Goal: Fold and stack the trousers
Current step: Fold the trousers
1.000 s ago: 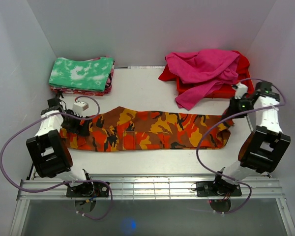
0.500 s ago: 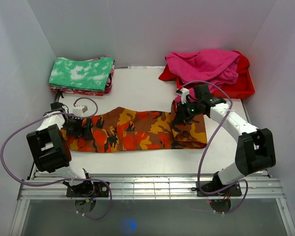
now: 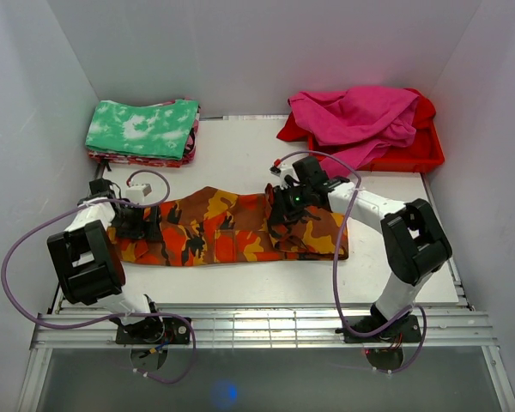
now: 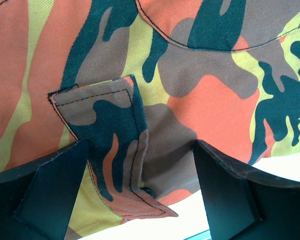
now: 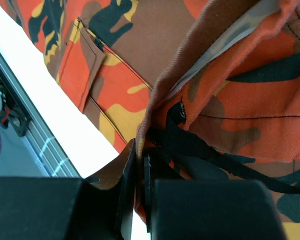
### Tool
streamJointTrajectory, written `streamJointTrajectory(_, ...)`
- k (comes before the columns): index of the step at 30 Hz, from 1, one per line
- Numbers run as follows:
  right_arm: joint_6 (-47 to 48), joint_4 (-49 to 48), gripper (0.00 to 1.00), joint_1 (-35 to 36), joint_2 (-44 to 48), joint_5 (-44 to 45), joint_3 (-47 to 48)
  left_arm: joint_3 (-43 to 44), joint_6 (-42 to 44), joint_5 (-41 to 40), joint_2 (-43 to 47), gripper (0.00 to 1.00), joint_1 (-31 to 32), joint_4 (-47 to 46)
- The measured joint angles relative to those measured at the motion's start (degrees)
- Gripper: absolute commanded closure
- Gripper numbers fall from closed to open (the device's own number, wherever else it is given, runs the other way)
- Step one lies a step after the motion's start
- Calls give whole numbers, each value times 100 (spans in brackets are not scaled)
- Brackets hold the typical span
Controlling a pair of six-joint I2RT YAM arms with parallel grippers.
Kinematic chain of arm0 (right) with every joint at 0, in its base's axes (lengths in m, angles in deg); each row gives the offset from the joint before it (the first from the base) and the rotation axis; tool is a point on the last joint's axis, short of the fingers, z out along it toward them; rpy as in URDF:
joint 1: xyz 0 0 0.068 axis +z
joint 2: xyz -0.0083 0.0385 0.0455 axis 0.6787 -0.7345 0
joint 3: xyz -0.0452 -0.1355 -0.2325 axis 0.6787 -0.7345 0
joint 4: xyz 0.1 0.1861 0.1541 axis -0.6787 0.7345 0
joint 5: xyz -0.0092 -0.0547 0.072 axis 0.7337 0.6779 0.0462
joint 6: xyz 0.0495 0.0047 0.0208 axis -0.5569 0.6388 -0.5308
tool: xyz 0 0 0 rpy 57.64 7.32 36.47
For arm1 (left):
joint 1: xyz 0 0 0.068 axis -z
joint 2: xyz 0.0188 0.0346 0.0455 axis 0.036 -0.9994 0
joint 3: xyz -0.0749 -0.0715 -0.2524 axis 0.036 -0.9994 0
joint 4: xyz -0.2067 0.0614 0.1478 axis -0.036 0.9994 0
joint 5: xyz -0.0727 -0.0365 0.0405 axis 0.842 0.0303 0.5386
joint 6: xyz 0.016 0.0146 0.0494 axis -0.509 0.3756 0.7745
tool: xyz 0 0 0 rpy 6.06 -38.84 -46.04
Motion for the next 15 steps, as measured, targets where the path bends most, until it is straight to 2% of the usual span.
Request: streamJointTrajectory(15,-964,-341,92,581,-459,151,459,-98,-37,-87,63,2,4,-175)
